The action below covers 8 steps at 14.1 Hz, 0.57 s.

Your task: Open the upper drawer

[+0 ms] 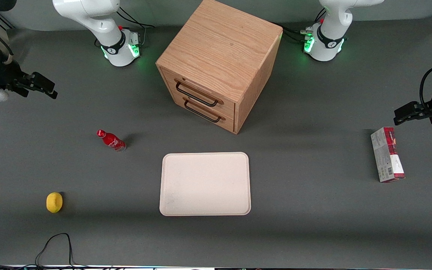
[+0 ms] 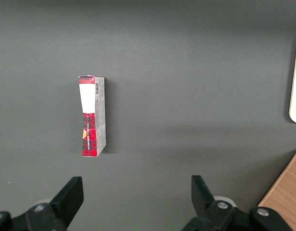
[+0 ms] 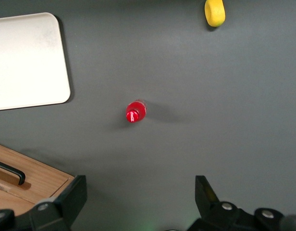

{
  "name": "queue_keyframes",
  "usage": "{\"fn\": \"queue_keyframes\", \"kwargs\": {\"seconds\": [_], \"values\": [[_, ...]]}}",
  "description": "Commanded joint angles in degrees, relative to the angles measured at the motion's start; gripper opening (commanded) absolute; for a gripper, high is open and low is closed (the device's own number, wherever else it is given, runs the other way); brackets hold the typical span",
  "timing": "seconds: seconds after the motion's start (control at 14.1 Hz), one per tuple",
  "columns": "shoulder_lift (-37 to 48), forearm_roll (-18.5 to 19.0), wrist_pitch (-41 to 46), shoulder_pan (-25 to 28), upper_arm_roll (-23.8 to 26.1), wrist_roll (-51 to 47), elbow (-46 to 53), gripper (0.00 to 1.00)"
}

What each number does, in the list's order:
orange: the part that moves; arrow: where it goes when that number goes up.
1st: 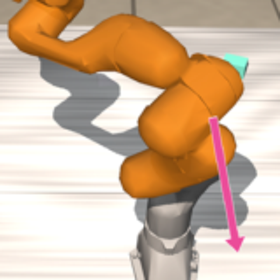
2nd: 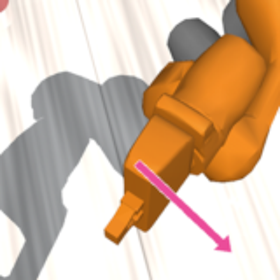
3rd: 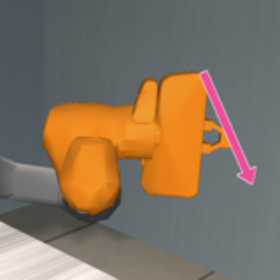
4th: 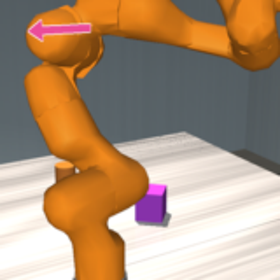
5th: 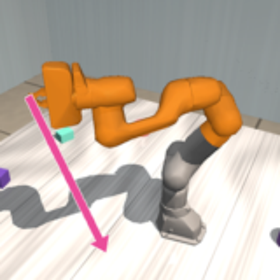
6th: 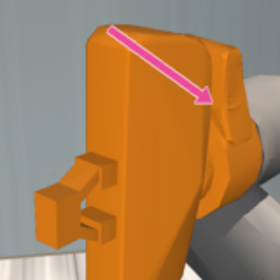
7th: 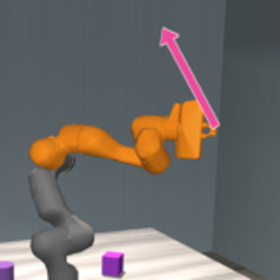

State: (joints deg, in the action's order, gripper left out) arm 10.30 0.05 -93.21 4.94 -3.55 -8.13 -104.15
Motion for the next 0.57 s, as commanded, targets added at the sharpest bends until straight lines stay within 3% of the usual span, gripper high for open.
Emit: {"fn": "queue_keyframes", "kwargs": {"seconds": [0.0,0.28,0.5], "values": [[-1.95,0.65,2.24,-0.02,0.29,1.45,3.25,1.0],[-6.15,0.13,2.15,0.07,0.73,1.28,7.1,1.0],[-10.98,0.21,2.24,0.07,7.39,0.4,13.25,1.0]]}}
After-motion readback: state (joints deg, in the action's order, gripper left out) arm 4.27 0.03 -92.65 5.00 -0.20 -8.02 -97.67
